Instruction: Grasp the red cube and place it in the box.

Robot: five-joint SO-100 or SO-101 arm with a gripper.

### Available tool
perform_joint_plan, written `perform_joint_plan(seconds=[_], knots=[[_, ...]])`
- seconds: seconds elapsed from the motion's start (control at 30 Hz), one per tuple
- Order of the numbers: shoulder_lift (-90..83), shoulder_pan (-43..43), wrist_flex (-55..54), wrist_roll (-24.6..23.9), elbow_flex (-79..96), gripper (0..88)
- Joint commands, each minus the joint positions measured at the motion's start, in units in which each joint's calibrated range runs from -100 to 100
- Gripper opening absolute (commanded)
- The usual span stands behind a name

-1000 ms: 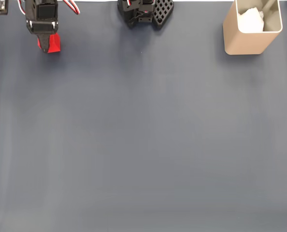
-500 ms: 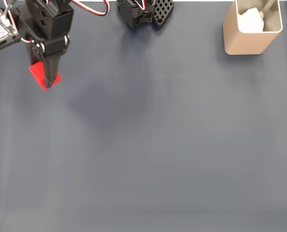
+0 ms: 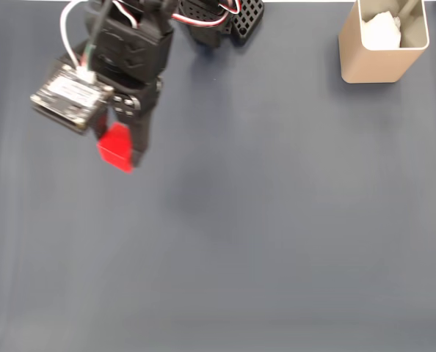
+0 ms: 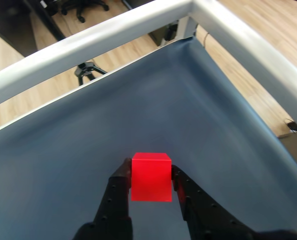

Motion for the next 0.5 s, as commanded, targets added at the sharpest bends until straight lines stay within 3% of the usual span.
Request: perform_joint_plan(seconds=[0.0,0.47], knots=[[-3.3,-6.0,0.8,0.7,-3.5,0.1],[-5.5,-19.8,1.8,2.3,-3.2,0.1]])
